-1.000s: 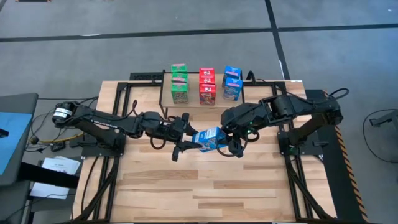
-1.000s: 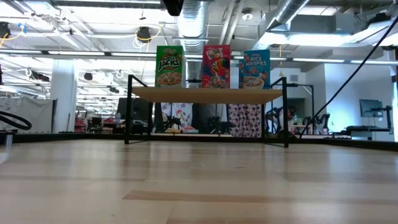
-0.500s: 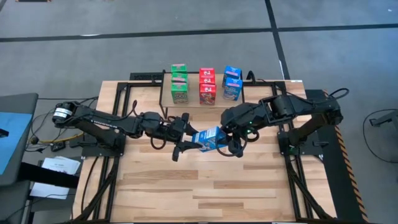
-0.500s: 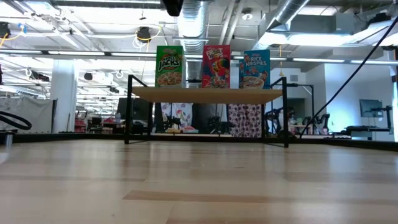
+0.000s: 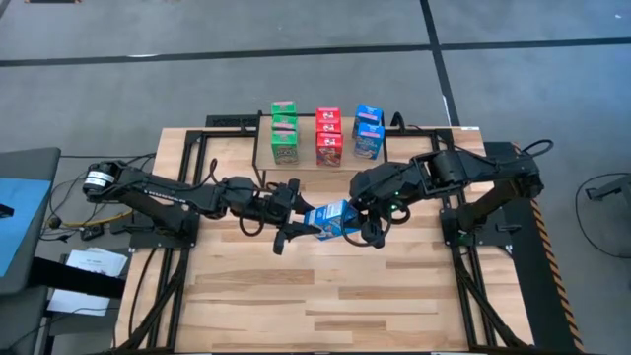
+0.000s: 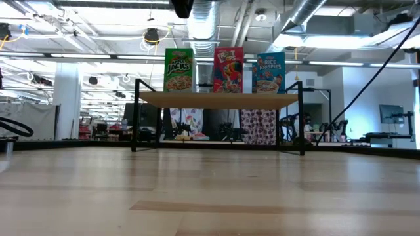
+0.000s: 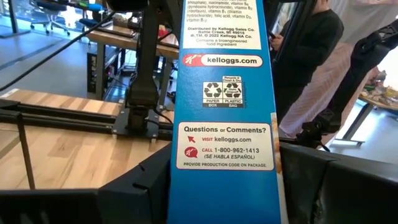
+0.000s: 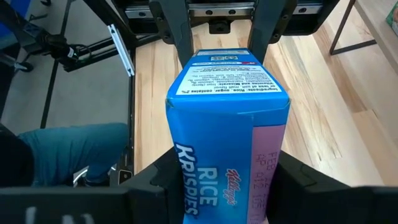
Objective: Stack cereal on shelf
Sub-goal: Put the blue cereal box on the shelf aligned with the other blue cereal boxes
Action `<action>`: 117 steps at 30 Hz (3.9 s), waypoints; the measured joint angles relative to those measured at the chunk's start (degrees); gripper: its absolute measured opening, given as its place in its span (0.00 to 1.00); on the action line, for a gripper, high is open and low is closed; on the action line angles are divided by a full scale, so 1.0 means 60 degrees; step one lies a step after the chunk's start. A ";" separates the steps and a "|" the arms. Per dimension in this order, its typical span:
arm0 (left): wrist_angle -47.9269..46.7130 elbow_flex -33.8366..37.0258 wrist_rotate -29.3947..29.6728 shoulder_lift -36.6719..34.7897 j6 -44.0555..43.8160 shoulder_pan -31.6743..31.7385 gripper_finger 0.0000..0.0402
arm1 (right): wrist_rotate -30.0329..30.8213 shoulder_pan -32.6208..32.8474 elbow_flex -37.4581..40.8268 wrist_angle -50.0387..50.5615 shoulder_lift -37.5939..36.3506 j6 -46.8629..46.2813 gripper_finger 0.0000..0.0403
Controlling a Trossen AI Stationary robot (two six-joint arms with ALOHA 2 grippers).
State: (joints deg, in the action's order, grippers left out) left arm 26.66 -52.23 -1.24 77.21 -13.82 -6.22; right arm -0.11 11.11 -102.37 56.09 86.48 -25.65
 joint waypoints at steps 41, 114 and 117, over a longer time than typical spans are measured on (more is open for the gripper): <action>-0.3952 -0.0007 -0.0896 -0.1955 0.1041 0.1127 0.74 | -0.0595 -0.1944 0.0004 0.1993 -0.0004 0.0568 0.45; -0.6954 -0.0004 0.0354 -0.2543 0.1494 0.1949 0.74 | -0.0644 -0.6127 -0.2973 0.5653 0.1852 0.5285 0.45; -0.6954 -0.0004 0.0358 -0.2543 0.1439 0.1949 0.74 | -0.0617 -0.6120 -0.2567 0.5644 0.1799 0.5281 0.45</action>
State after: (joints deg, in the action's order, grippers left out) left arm -15.07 -52.25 0.91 61.95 -5.19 5.48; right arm -3.81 -25.61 -117.77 89.95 97.27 6.04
